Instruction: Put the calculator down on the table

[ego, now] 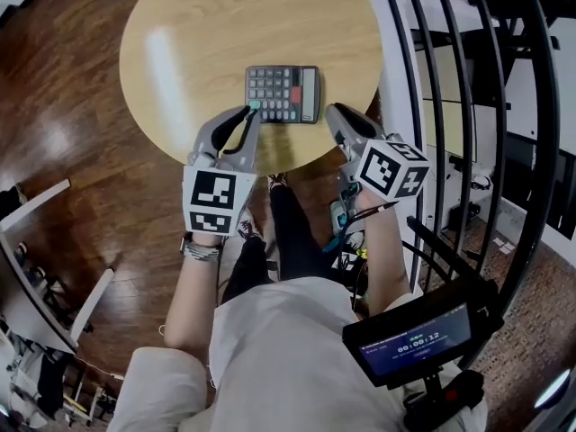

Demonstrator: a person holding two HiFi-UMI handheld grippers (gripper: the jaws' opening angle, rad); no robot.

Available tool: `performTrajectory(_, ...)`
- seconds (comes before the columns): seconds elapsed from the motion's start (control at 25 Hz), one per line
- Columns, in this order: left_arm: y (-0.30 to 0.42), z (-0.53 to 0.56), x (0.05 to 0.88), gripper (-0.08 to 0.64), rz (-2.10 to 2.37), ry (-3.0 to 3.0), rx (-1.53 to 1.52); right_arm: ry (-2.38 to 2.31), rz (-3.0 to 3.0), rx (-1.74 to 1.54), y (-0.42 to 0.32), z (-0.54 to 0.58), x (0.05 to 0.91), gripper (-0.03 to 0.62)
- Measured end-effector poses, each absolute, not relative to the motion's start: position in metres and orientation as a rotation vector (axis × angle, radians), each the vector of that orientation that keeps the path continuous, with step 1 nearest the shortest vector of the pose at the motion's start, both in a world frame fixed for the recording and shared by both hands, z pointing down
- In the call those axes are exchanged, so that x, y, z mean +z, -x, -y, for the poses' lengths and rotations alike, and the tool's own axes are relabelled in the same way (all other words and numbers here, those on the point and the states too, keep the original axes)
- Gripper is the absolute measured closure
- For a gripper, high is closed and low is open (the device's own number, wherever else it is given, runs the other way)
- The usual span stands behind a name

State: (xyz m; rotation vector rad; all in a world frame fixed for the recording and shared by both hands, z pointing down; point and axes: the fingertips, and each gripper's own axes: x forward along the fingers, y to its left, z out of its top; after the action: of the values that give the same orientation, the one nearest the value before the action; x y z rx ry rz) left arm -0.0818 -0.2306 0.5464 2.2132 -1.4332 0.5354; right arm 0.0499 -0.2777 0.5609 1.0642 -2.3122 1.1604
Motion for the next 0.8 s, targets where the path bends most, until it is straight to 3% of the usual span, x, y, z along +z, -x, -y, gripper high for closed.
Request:
performTrajectory(0.16,0.096,0.225,0.527,0.525,1.475,-2.225,0.577,-1.071,2.343,1.071,-0.049,0.277,0.537,0.590)
performTrajectory(0.8,0.131,0.196,0.465,0.537,1.609,-2.260,0.488,-1.018,2.472,0.790,-0.017,0.237,0.453,0.591)
